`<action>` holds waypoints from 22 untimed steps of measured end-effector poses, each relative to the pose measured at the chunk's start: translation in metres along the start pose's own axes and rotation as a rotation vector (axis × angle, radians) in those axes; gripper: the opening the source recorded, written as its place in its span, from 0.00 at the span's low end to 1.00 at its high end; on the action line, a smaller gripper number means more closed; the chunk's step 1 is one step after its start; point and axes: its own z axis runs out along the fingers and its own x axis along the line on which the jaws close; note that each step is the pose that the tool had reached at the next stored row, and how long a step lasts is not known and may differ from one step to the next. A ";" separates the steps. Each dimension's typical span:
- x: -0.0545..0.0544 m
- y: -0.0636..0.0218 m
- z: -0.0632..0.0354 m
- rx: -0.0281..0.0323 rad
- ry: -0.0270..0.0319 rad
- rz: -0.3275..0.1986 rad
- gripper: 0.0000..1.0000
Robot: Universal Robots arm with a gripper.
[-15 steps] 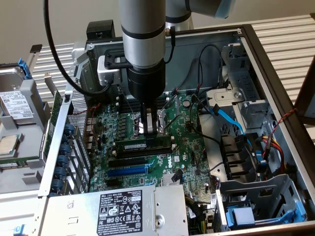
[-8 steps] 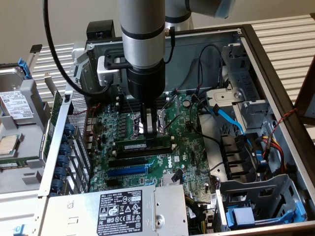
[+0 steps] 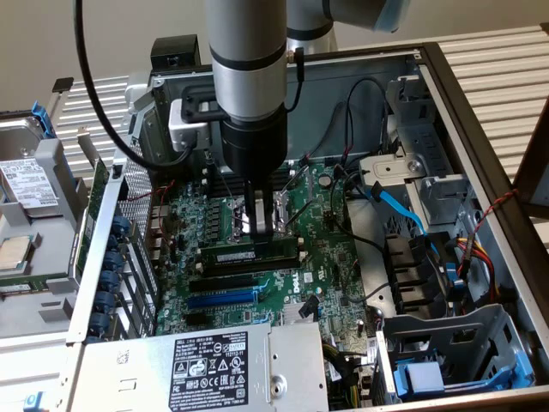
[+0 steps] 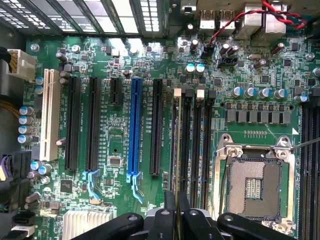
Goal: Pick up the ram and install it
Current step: 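Insert the ram into the slot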
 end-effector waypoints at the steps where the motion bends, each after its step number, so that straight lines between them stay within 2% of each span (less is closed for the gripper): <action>1: 0.000 0.0002 0.0000 0.0005 -0.0001 0.000 0.13; 12: 0.000 0.0025 0.0006 0.0067 -0.0010 0.000 0.13; 22: 0.000 0.0028 0.0017 0.0089 -0.0010 0.000 0.13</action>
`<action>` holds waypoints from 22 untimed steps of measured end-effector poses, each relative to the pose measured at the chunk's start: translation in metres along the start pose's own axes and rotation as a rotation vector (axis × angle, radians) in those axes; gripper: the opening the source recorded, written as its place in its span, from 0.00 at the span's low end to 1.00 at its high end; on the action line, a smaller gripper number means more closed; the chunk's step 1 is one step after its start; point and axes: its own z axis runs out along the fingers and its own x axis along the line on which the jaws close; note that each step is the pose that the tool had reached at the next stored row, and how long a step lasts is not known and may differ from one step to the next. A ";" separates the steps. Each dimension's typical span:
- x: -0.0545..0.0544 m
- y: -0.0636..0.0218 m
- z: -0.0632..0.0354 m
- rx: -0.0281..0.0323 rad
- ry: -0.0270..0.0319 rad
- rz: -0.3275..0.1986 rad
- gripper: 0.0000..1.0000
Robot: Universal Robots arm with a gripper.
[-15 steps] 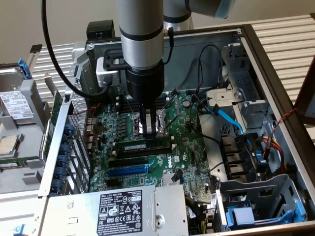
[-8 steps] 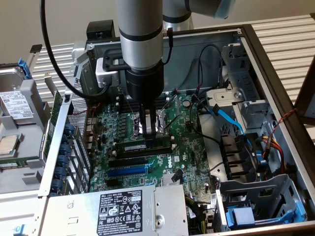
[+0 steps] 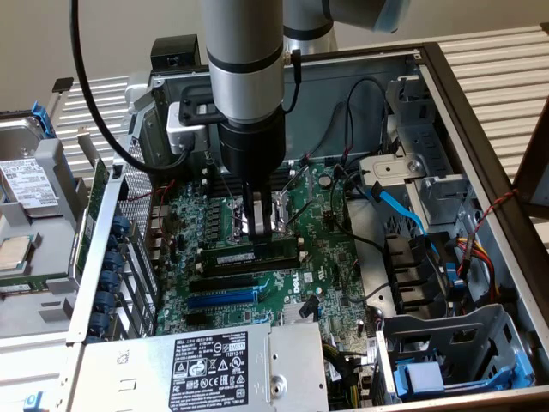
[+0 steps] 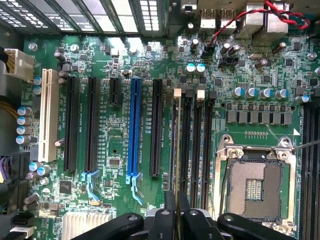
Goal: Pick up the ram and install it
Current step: 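Insert the ram into the slot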
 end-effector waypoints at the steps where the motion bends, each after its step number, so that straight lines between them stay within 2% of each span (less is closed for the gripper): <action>1: 0.000 0.0000 0.0000 0.0000 0.0000 0.000 0.13; 22: 0.000 0.0000 0.0017 0.0034 -0.0001 0.000 0.15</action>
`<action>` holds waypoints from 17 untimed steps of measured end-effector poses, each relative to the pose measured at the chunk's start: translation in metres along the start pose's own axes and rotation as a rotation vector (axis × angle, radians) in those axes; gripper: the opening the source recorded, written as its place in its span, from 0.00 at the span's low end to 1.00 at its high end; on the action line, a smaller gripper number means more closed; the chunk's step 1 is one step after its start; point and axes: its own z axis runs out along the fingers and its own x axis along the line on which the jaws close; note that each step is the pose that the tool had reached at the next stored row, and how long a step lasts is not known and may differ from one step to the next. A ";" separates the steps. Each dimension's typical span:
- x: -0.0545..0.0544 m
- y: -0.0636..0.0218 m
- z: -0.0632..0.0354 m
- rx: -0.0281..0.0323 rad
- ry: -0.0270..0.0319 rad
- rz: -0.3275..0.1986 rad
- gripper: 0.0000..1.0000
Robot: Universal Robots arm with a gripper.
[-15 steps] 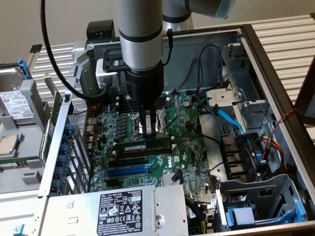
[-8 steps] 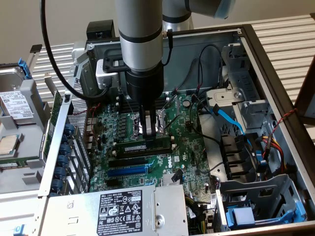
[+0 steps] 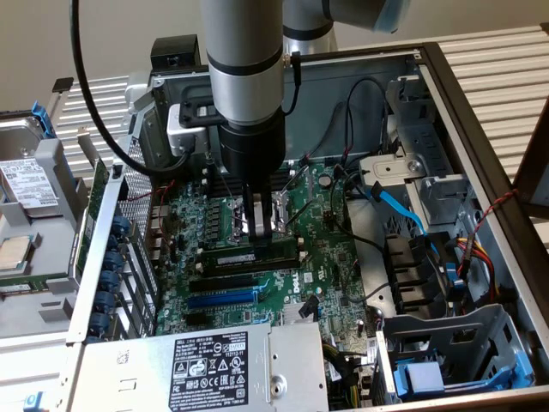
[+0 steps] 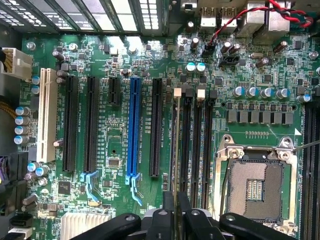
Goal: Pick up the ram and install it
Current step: 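Insert the ram into the slot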
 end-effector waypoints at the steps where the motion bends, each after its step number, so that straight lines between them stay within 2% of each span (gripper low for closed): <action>1: 0.000 0.0000 0.0000 0.0002 0.0000 0.000 0.22; 6: 0.000 0.0000 -0.0001 0.0010 -0.0001 0.000 0.22; 17: 0.000 0.0002 -0.0097 0.0009 0.0001 0.000 0.22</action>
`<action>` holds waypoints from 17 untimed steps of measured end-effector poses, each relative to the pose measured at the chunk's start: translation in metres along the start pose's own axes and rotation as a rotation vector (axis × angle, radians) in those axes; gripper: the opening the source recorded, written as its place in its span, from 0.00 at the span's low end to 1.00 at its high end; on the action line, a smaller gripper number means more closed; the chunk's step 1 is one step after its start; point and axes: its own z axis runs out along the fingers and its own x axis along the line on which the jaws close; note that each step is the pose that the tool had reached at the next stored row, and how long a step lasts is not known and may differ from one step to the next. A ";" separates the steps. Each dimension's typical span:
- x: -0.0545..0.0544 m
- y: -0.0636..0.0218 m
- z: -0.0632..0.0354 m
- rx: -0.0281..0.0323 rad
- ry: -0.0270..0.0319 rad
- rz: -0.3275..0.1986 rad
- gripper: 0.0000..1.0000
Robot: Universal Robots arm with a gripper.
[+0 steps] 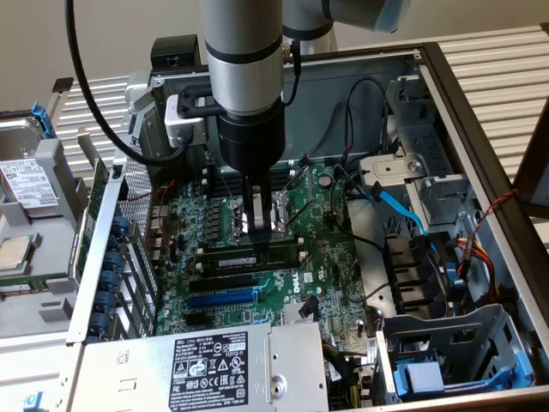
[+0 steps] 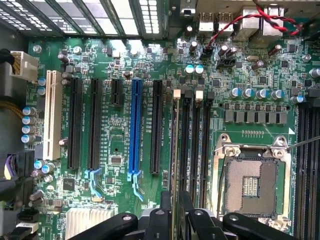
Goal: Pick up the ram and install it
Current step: 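Insert the ram into the slot, then press down the ram until it locks into place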
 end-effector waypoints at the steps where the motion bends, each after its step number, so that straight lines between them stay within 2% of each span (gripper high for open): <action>1: 0.000 0.0000 -0.0003 0.0000 -0.0001 0.000 0.22; 17: 0.000 0.0008 -0.0031 0.0000 0.0000 0.000 0.22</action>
